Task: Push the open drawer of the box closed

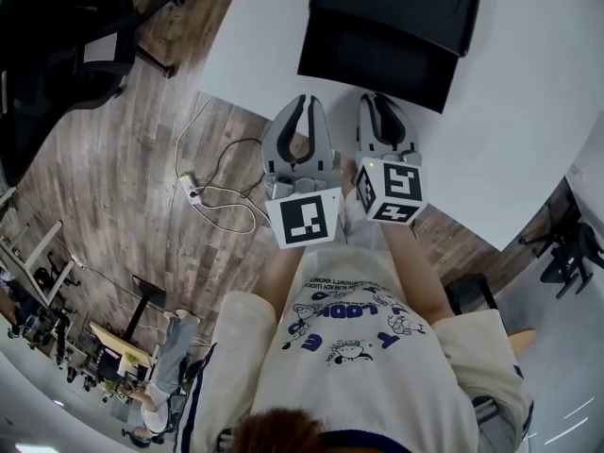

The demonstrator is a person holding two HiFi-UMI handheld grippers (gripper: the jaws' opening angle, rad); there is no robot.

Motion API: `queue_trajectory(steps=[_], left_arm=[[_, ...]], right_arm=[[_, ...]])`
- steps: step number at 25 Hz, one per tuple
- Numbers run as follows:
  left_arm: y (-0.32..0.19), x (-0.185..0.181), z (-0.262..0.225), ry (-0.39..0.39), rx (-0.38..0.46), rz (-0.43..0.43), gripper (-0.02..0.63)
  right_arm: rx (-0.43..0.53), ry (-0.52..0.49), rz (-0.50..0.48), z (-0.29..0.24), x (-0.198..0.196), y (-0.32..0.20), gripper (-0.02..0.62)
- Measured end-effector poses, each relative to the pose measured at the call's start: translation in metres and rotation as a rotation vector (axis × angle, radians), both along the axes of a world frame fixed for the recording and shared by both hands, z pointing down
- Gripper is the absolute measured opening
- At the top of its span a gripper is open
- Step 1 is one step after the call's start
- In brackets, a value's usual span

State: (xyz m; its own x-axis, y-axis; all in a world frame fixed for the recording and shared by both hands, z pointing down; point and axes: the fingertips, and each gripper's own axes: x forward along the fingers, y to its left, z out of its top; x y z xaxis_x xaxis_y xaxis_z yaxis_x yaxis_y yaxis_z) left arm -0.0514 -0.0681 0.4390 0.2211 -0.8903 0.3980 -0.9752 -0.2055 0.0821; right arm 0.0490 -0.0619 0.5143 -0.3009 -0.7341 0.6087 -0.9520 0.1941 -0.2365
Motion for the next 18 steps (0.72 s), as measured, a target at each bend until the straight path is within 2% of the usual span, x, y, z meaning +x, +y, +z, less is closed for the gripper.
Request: queue_trajectory(steps=[18], left_arm=[[-0.037, 0.012, -0.004, -0.011, 0.005, -0.007, 0.041]], right_arm=[[0.002, -0.012, -0.001, -0.003, 0.013, -0.042, 0.081]])
